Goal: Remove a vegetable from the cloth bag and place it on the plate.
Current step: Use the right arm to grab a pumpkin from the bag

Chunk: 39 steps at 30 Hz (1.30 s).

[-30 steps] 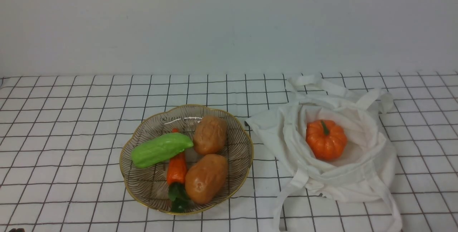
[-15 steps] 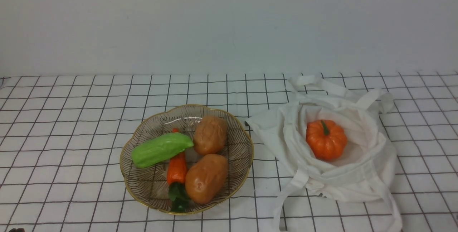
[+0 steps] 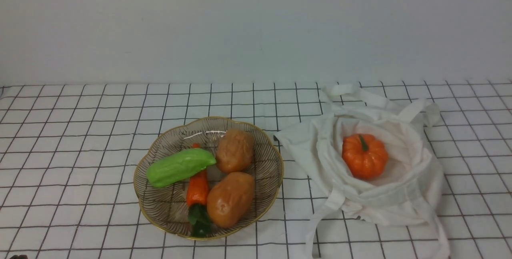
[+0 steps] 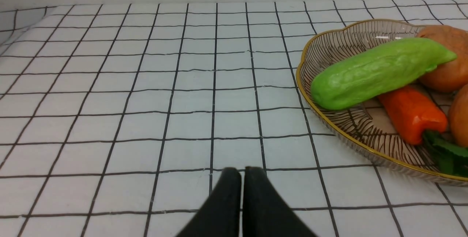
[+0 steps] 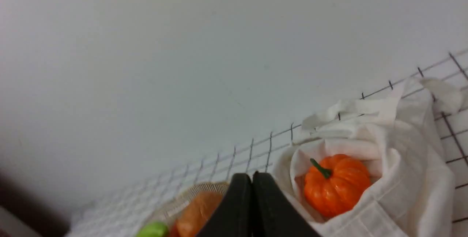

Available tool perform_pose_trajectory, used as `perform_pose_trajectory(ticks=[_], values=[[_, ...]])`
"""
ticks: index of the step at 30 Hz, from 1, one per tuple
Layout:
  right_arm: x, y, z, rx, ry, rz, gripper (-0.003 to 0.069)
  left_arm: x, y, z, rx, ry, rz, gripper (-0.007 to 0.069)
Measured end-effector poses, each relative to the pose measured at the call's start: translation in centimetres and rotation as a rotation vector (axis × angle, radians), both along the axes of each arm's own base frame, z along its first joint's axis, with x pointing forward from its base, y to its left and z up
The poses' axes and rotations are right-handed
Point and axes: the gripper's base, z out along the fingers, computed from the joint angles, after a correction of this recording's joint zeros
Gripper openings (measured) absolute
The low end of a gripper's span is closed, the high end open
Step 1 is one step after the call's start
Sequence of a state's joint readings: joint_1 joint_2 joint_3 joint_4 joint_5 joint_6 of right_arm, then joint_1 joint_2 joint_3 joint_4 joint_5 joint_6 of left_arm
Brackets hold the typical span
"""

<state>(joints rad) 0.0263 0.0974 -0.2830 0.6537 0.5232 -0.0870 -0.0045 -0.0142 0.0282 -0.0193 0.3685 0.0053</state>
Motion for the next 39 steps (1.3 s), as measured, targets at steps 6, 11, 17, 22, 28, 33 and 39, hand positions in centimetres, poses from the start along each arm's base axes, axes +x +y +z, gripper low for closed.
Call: perform_pose_trajectory(ticks=[6,11,17,22,28,33,39], values=[[5.7,0.2,1.1,-0.308,0.511,0.128,-0.0011,0.0,0.0,0.0,0.000,0.000,0.000,-0.0008],[11.1,0.6,0.4,-0.370,0.676,0.222,0.0031,0.0,0.0,0.0,0.000,0.000,0.000,-0.0008],[17.5,3.5,-0.8,-0.422,0.737,0.380,0.0242,0.0,0.0,0.0,0.000,0.000,0.000,-0.0008],[21.6,5.9,-1.4,-0.515,0.747,0.439,0.0447,0.0,0.0,0.0,0.000,0.000,0.000,-0.0008],[25.9,7.0,-3.1,-0.617,0.740,0.411,0.0665,0.0,0.0,0.0,0.000,0.000,0.000,-0.0008],[28.1,7.1,-5.6,-0.654,0.738,0.362,0.0689,0.0,0.0,0.0,0.000,0.000,0.000,-0.0008],[29.7,7.2,-8.8,-0.644,0.759,0.323,0.0691,0.0,0.0,0.0,0.000,0.000,0.000,-0.0008]])
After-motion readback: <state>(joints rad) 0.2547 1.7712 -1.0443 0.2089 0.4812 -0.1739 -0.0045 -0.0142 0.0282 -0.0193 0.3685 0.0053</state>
